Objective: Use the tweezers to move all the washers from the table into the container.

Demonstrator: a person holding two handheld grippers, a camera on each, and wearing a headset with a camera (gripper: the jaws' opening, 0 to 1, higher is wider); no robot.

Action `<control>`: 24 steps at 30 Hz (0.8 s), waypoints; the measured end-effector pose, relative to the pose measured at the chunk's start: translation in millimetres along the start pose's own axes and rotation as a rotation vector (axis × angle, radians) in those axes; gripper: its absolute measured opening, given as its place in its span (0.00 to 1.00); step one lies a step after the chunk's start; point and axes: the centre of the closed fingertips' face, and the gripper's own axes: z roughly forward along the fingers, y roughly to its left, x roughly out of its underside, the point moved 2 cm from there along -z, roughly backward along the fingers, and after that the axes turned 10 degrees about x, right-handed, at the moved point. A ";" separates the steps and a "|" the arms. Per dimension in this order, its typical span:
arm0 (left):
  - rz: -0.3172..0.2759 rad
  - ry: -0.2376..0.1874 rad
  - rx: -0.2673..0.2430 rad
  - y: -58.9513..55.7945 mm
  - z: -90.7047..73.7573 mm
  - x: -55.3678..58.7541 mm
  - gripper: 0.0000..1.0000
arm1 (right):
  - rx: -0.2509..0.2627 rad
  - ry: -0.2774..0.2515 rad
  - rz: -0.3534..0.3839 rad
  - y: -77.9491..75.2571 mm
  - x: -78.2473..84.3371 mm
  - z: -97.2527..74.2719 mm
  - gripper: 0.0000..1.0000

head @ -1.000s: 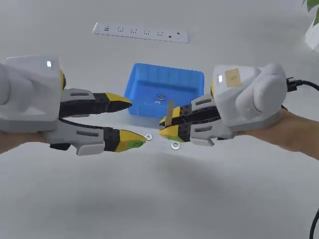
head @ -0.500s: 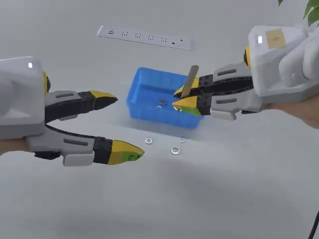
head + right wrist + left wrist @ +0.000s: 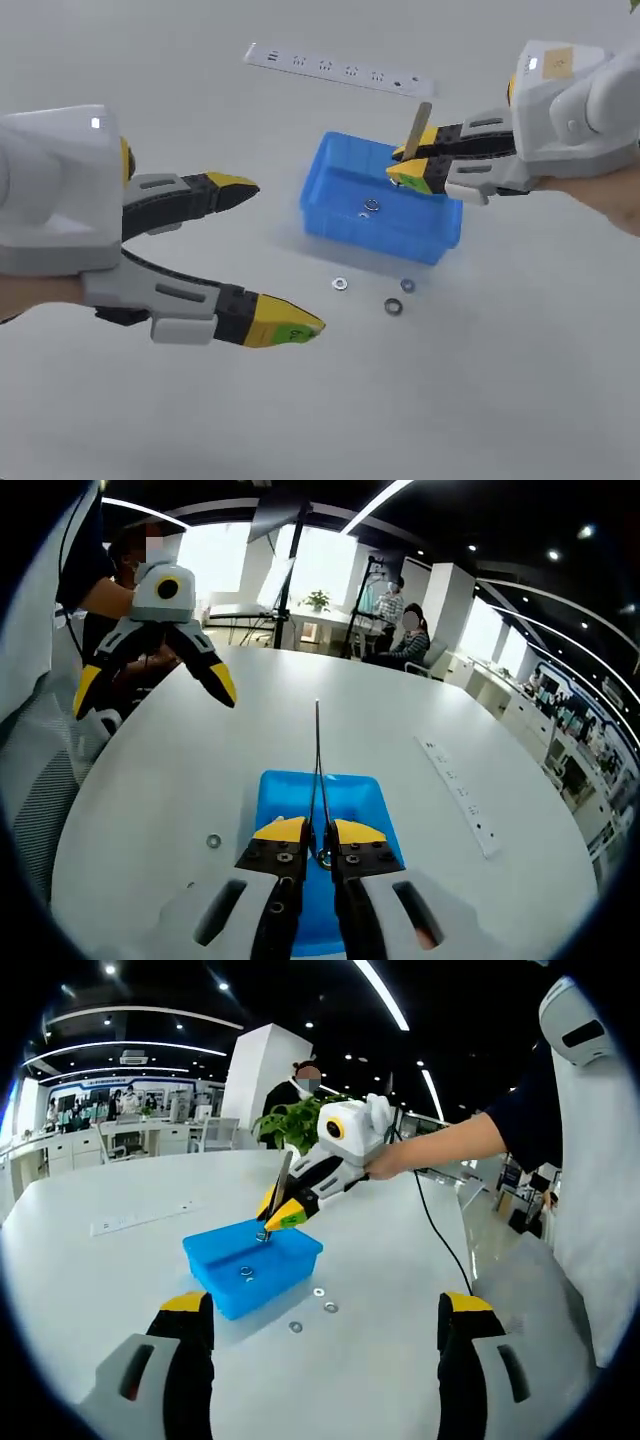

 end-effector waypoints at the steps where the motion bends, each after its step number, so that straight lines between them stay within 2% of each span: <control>1: -0.013 -0.009 0.008 -1.8 -0.1 -0.8 0.99 | -0.001 0.011 0.002 1.6 5.0 5.3 0.09; 5: -0.007 0.009 -0.006 -0.3 -2.6 2.0 0.99 | -0.014 0.036 0.017 8.6 16.8 18.6 0.09; 10: -0.022 0.007 -0.015 2.5 -5.8 4.3 0.99 | -0.032 0.052 0.013 14.5 20.4 25.5 0.09; 15: -0.034 -0.002 -0.015 -0.1 -2.4 3.9 0.99 | -0.028 0.049 0.034 15.9 21.9 27.3 0.09; 24: -0.046 0.014 -0.003 -1.8 -4.3 7.6 0.98 | -0.024 0.047 0.055 16.0 22.5 25.9 0.09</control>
